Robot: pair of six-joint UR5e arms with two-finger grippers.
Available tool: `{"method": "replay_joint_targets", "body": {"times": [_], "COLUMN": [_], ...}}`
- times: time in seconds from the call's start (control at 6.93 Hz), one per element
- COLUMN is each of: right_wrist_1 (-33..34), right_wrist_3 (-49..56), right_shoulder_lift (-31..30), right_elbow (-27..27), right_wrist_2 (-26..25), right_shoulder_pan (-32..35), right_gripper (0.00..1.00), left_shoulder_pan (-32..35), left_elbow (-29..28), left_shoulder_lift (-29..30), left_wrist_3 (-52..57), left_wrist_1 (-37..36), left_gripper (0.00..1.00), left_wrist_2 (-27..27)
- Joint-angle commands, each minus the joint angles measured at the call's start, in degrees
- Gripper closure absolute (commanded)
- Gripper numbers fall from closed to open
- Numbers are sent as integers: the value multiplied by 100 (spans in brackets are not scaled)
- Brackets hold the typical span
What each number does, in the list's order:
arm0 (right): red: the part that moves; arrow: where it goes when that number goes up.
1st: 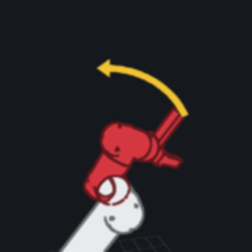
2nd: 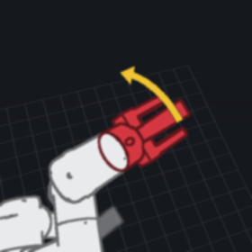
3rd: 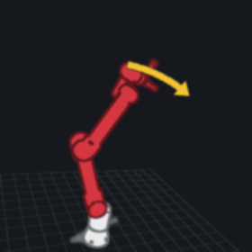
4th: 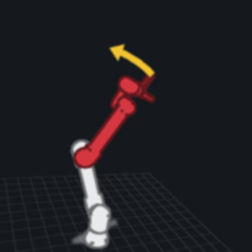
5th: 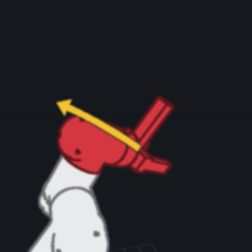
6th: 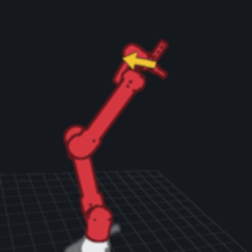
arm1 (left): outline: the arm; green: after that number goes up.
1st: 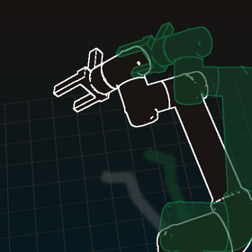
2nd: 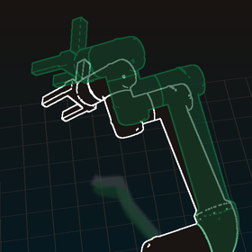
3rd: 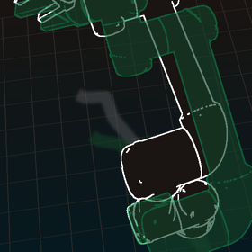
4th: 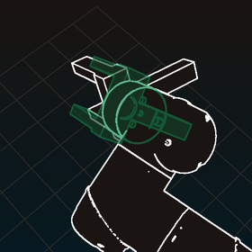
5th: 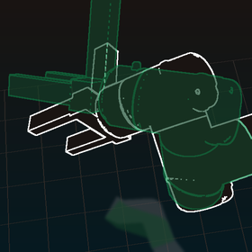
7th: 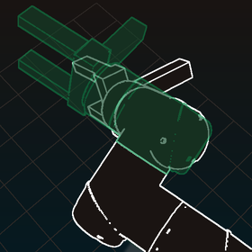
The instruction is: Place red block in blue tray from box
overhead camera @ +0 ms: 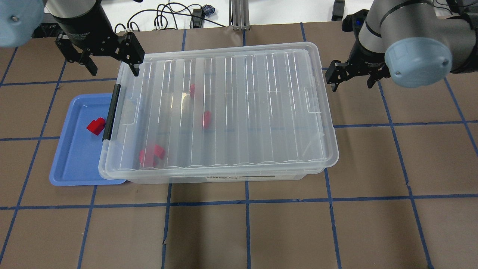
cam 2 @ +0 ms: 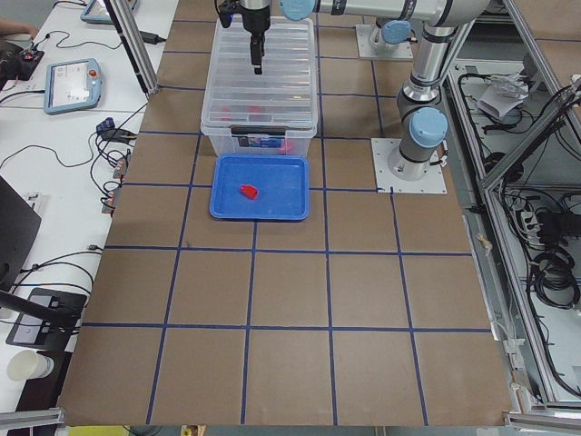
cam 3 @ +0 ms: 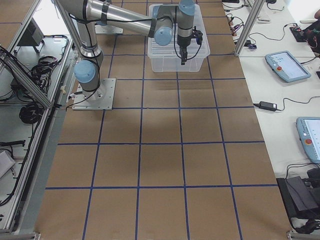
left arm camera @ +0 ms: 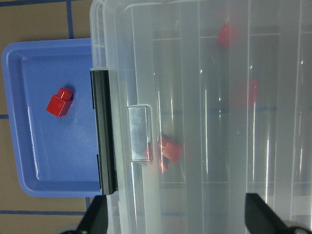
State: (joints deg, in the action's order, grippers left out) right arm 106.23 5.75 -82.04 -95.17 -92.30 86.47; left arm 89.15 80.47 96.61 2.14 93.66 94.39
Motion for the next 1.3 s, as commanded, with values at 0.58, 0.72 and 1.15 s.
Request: {"method": "replay_joint_targets", "body": {"times": [0.58,0.72,1.15], "right_wrist_1": [-1940,-1922,-1931], "right_wrist_3": [-1252,-1261,-1287], "right_shoulder_lift": [-339,-365,-418], "right_elbow": [1283,1334,1352], "right_wrist_2": [160,186,195], "right_shoulder_pan": [775,775,775], "right_gripper": [0,0,0], "left_shoulder_pan": [50,50,59], "left_elbow": [-49,-49,-49], "left_shoulder_lift": [50,50,59], "left_wrist_3": [-73,-73,-73], "left_wrist_1": [-5,-5,-5], "left_gripper": [0,0,0], "left_wrist_2": [-8,-8,-17]}}
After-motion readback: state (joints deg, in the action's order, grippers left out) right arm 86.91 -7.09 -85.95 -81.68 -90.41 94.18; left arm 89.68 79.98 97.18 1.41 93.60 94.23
